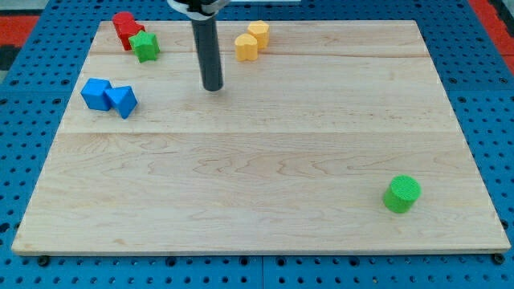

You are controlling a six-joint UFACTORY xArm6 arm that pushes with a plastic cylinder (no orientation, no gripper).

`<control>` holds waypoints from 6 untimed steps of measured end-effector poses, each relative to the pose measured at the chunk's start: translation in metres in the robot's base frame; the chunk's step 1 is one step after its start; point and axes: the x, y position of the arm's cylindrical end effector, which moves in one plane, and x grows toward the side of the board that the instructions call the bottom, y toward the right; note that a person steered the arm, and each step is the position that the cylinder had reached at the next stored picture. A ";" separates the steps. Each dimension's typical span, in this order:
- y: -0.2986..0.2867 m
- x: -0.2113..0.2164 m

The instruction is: Move the green circle into the right side of the green star

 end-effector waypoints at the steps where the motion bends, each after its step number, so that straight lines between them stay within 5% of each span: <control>1: 0.089 0.027; 4: 0.322 0.145; 5: 0.290 0.197; 6: 0.191 0.193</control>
